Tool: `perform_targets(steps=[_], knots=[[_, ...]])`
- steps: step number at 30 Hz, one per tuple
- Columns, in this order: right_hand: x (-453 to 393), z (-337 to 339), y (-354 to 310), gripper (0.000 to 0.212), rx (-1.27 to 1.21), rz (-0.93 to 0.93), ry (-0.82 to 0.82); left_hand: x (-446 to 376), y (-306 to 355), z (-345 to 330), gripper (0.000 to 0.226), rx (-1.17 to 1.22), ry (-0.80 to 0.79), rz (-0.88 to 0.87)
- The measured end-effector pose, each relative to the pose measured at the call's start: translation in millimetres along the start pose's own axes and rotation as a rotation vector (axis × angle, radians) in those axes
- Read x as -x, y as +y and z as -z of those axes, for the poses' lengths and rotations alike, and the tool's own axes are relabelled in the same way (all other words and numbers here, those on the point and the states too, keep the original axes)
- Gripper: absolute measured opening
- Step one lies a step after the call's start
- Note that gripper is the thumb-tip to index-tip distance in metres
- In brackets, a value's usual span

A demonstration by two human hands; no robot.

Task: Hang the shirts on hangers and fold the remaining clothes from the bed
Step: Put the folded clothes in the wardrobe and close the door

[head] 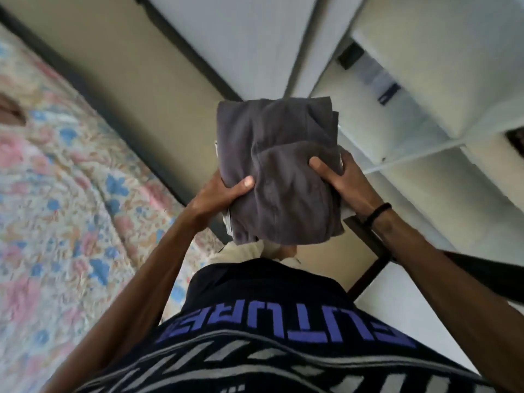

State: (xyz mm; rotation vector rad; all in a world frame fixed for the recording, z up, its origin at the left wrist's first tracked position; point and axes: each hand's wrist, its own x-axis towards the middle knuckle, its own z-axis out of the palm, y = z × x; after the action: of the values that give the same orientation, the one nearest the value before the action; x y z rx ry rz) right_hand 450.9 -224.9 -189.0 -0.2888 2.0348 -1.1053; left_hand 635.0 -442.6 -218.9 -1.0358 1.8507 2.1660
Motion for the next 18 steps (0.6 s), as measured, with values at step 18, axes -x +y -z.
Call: perform_targets(steps=[18], knots=[[180, 200, -82, 0.078, -0.129, 0.368, 0.436, 40, 263, -168, 0.075, -0.287, -0.407, -0.334]])
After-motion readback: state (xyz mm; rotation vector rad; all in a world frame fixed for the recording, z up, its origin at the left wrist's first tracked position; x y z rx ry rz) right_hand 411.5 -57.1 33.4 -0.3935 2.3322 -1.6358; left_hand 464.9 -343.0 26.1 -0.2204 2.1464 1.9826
